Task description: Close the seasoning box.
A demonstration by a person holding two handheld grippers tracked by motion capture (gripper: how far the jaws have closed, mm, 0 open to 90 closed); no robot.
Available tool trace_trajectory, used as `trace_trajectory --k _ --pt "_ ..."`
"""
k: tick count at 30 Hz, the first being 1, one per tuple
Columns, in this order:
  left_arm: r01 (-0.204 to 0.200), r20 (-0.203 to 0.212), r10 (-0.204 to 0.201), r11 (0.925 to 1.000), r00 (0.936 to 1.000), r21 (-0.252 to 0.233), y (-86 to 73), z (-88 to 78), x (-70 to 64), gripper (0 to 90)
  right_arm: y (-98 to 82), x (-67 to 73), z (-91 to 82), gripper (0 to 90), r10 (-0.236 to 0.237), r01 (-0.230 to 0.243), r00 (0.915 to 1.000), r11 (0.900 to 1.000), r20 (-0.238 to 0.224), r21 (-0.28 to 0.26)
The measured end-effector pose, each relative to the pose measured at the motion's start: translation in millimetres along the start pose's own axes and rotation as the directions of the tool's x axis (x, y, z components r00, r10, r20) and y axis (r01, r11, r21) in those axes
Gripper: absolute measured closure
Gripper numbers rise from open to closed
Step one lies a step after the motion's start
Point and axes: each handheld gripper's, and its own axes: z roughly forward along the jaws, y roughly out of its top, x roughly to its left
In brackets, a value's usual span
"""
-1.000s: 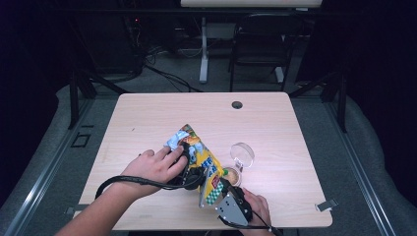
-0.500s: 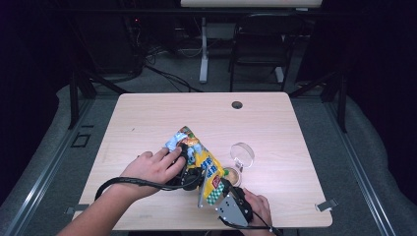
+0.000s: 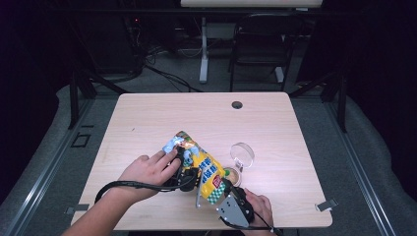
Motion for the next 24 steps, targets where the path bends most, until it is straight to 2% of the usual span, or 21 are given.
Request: trace_trajectory --k 3,6,9,10,13,15,24 --pt "0.015 0.010 -0.015 0.9999 0.9998 -0.002 -1.2 0.6 -1.2 80.7 0.3 -0.1 -0.7 86.2 -0.004 0.004 1.0000 1.000 0.001 0.002" --pt "0.046 0.025 -0.046 0.9989 0.9986 -0.011 -3.3 3.2 -6.0 80.5 0.4 0.1 -0.8 86.6 -0.004 0.004 1.0000 1.000 0.001 -0.002" --pt "0.055 0.037 -0.055 0.9984 0.9978 -0.013 -4.4 5.3 -9.7 80.1 0.4 0.1 -0.9 86.9 -0.003 0.003 1.0000 1.000 0.000 0.000" --pt "0.072 0.044 -0.071 0.9973 0.9965 -0.013 -5.0 6.0 -11.6 80.0 0.5 0.1 -1.1 86.9 -0.002 0.002 1.0000 1.000 0.000 0.000" --pt "0.082 0.053 -0.081 0.9965 0.9953 -0.018 -5.7 7.3 -13.6 79.8 0.6 -0.3 -1.4 87.0 -0.005 0.005 1.0000 1.000 0.006 -0.001" --pt "0.103 0.066 -0.101 0.9944 0.9927 -0.027 -6.6 9.0 -17.3 79.6 0.5 -0.9 -1.5 86.9 -0.004 0.004 1.0000 1.000 0.006 -0.001" --pt "0.149 0.093 -0.145 0.9884 0.9850 -0.031 -8.8 13.0 -26.8 79.7 0.3 -0.2 -0.9 86.9 -0.004 0.004 1.0000 1.000 0.003 -0.002"
